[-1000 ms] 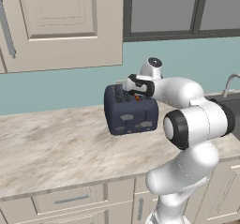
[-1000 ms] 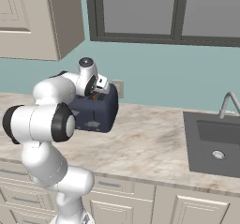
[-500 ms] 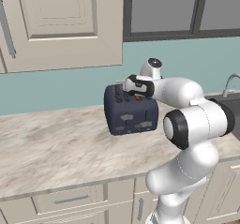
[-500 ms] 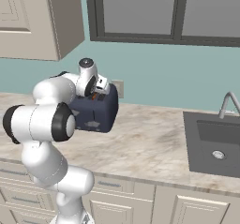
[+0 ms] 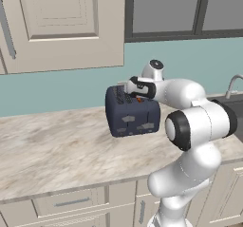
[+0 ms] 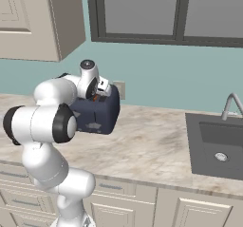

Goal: Start the toaster. Once the lever pops up, take the bread to the plate on the dining counter.

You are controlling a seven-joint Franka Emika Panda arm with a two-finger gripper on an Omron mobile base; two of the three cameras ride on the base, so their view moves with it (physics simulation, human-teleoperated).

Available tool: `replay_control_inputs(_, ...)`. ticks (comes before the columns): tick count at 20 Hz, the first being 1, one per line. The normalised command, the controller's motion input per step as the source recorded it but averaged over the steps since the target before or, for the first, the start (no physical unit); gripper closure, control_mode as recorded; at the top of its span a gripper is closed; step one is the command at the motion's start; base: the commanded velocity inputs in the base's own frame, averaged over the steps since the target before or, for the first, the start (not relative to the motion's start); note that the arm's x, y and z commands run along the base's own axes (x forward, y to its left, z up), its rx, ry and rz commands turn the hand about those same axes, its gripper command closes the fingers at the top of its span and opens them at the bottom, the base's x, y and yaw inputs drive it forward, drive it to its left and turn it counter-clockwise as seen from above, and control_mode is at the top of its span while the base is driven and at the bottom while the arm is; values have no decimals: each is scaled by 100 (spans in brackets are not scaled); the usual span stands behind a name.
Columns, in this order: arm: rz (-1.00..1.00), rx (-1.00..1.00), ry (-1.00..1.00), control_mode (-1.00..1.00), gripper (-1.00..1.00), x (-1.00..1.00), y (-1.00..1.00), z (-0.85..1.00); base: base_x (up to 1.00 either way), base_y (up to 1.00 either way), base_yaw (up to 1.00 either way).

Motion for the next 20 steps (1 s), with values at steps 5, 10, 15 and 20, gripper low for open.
replay_control_inputs(5,0,0,0,-100,-100,0,0,-7,0,0,0)
replay_control_inputs(10,0,0,0,-100,-100,0,0,-9,0,0,0)
replay_control_inputs(15,0,0,0,-100,-100,0,0,-9,0,0,0)
replay_control_inputs(20,0,0,0,-100,-100,0,0,-10,0,0,0)
